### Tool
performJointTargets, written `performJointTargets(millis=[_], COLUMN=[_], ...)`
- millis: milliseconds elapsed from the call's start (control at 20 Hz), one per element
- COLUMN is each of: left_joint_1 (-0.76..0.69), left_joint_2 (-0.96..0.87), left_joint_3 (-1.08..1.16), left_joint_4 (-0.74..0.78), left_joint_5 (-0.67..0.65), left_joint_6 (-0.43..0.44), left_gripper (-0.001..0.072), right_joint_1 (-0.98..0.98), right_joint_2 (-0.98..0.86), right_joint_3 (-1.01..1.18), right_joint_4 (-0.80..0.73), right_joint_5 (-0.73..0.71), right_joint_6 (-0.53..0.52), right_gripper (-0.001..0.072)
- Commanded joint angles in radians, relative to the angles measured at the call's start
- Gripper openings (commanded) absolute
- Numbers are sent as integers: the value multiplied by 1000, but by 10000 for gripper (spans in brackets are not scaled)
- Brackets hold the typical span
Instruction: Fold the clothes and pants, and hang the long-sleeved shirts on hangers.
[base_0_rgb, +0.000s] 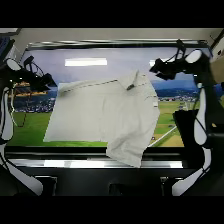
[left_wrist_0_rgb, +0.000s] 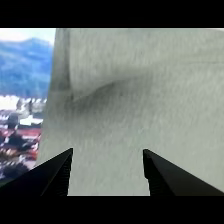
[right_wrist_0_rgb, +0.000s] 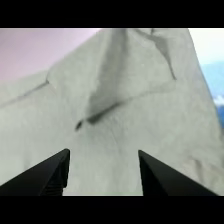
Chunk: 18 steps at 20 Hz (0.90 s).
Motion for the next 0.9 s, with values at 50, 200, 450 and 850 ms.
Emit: performJointTargets(millis=[50, 200, 450, 850], left_joint_1=[92, 134, 161, 167], left_joint_2=[127, 246, 458, 742], left_joint_3=[-108, -282, -603, -861], left_joint_4=[-30, -33, -32, -32], left_joint_5=[-103, -99, -69, -15], left_joint_6=[24, 24, 55, 76], left_gripper=[509, 509, 509, 509], right_joint_1=[-182, -263, -274, -274], right_joint_2=[189, 360, 594, 692], right_joint_3=[-233, -620, -1230, -1594], right_joint_4=[121, 134, 195, 369], right_joint_5=[279, 254, 104, -75], right_joint_6=[-230, -258, -346, -468], right_gripper=[498, 499, 498, 480])
